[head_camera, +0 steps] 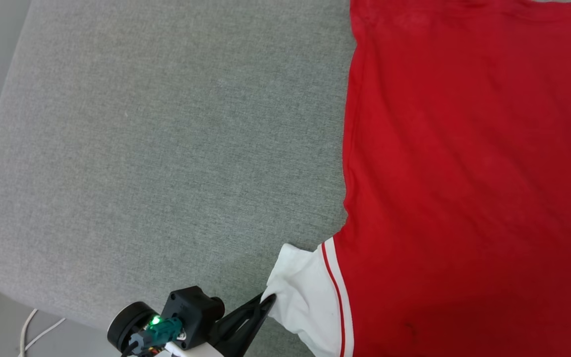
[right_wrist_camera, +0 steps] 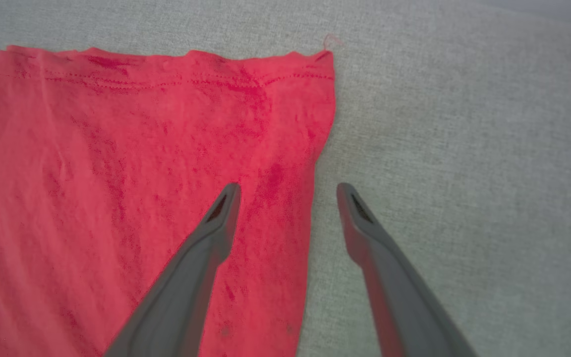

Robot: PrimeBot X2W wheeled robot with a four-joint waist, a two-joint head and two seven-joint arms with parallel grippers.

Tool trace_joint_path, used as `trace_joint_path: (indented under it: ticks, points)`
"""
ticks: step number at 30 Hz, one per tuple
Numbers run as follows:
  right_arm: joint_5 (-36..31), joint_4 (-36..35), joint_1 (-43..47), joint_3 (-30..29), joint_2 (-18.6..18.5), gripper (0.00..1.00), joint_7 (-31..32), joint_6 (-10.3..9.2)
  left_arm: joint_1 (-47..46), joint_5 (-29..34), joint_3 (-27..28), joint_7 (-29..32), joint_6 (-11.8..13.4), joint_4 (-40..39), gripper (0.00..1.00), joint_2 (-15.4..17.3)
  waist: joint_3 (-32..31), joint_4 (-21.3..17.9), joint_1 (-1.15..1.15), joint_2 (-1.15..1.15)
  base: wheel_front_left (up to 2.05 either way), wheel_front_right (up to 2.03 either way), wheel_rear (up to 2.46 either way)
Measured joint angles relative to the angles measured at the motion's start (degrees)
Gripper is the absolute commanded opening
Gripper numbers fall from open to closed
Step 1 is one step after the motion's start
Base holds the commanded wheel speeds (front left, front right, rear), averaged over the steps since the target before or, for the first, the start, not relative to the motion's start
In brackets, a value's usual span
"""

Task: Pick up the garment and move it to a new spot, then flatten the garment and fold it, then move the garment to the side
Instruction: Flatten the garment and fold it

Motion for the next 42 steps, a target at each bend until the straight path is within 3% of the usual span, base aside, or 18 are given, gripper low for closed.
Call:
trace_joint_path:
  ticks: [11,26,27,28,42]
  points:
    - [-3.9,5.0,-3.4,0.9,-0.9,1.0,-0.6,0.0,-1.5,-0.1,-2.0,-2.3,-0.7,1.3,0.0,-2.6,3.4,2.9,0.0,0.0,0.0,0.0,0.0]
    - [-6.6,8.0,-8.8,3.6,-2.4,1.0,-1.2,0.0,-2.7,-0.5,-3.4,-4.4,-1.6,3.4,0.0,-3.7,6.1,5.9,-0.01,0.0,0.0,0.0,0.0]
    - [-6.6,8.0,-8.9,3.9,-2.6,0.31,-1.0,0.0,-2.7,-0.6,-3.5,-4.7,-1.6,3.6,0.0,-3.9,6.1,6.0,-0.01,0.0,0.0,0.0,0.0]
    - [-6.5,8.1,-8.9,4.2,-2.7,0.0,-1.0,0.0,-2.7,-0.6,-3.6,-4.7,-1.8,3.8,0.0,-4.0,6.1,6.1,-0.01,0.0,0.0,0.0,0.0]
    - [-5.4,12.6,-3.2,2.4,-0.8,0.0,-6.2,0.01,-3.0,-0.6,-2.0,-4.8,-0.5,4.9,0.0,-3.0,1.4,3.1,-0.01,0.0,0.0,0.0,0.0]
